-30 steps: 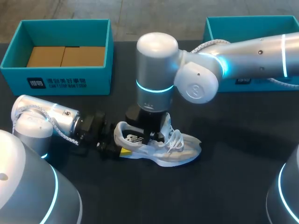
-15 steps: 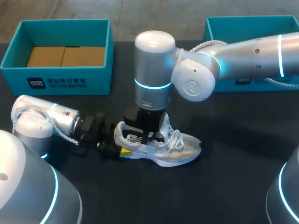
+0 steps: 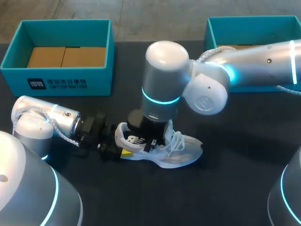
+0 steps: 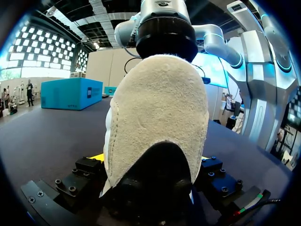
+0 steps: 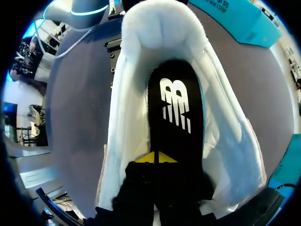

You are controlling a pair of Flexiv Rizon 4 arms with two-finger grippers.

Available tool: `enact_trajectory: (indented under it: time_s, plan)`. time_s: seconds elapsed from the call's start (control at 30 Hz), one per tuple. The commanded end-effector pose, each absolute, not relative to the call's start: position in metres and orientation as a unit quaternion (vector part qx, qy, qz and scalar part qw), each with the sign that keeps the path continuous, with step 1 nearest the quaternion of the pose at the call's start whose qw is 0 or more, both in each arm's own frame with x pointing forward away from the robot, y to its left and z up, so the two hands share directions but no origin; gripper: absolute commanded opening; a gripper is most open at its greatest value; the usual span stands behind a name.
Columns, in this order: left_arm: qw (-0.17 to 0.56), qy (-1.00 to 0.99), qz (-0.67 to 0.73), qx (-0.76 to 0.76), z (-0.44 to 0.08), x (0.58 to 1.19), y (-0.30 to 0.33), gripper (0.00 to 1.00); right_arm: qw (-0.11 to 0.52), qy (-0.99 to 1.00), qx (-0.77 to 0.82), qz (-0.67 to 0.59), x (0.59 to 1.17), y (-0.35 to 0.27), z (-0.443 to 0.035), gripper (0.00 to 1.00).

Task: Take the shoe out of the shoebox, open the shoe tongue, remove and reinsert the insole, then place the shoe into the shoebox

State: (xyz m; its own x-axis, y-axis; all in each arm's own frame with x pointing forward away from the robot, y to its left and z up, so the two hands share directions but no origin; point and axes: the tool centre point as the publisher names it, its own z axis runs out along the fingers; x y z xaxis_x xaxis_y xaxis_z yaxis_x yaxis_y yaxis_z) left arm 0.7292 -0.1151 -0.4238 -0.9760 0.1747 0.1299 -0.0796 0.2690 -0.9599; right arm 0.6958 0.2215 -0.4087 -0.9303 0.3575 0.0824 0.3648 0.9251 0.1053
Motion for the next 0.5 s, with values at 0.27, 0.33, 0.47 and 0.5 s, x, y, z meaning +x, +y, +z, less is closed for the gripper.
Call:
enact_trajectory:
  time_s: [0.27,0.33,0.47,0.5]
  plan:
    - [0.105,-0.79,0.604,-0.029,-0.427,0.73,-0.112,0.0,-0.025,-0.977,-0.185,-0.1,0.691,0.209,-0.393,0.0]
    - [0.105,-0.79,0.604,-0.029,-0.427,0.73,-0.112,0.0,-0.033,-0.976,-0.183,-0.11,0.694,0.208,-0.39,0.0]
    - [0.105,-0.79,0.604,-0.029,-0.427,0.73,-0.112,0.0,-0.043,-0.975,-0.181,-0.118,0.699,0.207,-0.383,0.0]
    - [0.105,-0.79,0.604,-0.029,-0.427,0.73,-0.112,0.0,-0.046,-0.975,-0.18,-0.12,0.701,0.208,-0.382,0.0]
